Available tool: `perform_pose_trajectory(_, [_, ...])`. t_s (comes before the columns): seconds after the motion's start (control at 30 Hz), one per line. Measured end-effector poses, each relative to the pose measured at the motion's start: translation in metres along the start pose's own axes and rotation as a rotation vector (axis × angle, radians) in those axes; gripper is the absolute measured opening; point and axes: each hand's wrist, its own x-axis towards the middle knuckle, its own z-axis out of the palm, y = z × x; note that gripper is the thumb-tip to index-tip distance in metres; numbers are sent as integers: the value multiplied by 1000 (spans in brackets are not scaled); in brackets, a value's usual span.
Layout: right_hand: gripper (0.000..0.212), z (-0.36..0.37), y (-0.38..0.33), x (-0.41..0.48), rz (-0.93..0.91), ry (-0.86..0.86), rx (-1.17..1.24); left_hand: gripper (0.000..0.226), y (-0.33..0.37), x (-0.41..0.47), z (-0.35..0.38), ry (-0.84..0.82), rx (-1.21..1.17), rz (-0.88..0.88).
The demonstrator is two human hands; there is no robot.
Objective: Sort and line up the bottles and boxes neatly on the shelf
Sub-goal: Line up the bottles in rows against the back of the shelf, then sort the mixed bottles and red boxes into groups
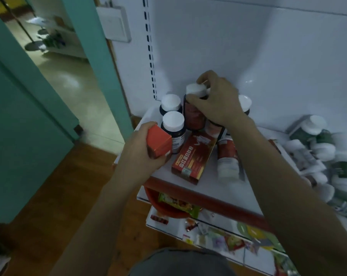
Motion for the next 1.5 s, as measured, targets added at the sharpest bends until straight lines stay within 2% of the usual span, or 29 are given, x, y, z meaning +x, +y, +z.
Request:
perform_pose_trajectory(0.07, [41,3,0,-6,-1,77,-36,88,-4,3,-1,-25,-2,45])
perform_pose_trajectory(0.2, [30,5,-4,-20,-4,15,-223,84,-2,6,-6,-37,27,74])
perform_pose_trajectory(0.37, [31,-22,-4,-51,2,280,-82,61,24,11,-15,64,195,202])
perform_pose_trajectory(0.53, [25,-40,38,-127,183,342,-97,35,69,24,-10,142,114,418])
perform_pose_trajectory(0.6, [19,-53,61,-157,291,385,-102,27,88,27,5,46,45,498])
perform_pose_trajectory(0.67, [18,-66,80,-180,369,414,-103,24,102,27,29,-132,36,578])
perform_pose_trajectory(0.73, [22,-76,92,-197,415,407,-127,26,109,26,57,-289,78,620])
perform_pose_trajectory(0.8, [22,-84,101,-210,439,407,-116,24,116,24,82,-370,101,633])
perform_pose_trajectory(0.9, [22,-103,115,-228,453,391,-180,28,132,21,109,-413,197,672])
perform_pose_trajectory(1.03, [37,-144,145,-255,524,345,-314,31,158,20,133,-441,340,665])
perform_pose_trajectory(1.17, [29,-190,174,-285,566,256,-372,48,204,10,167,-442,294,614])
perform_pose_trajectory(1.33, [20,-260,220,-334,576,290,-329,45,270,-17,243,-499,275,637])
perform_pose_trajectory(1.5, [25,-312,272,-370,619,265,-302,75,333,-36,313,-585,324,679])
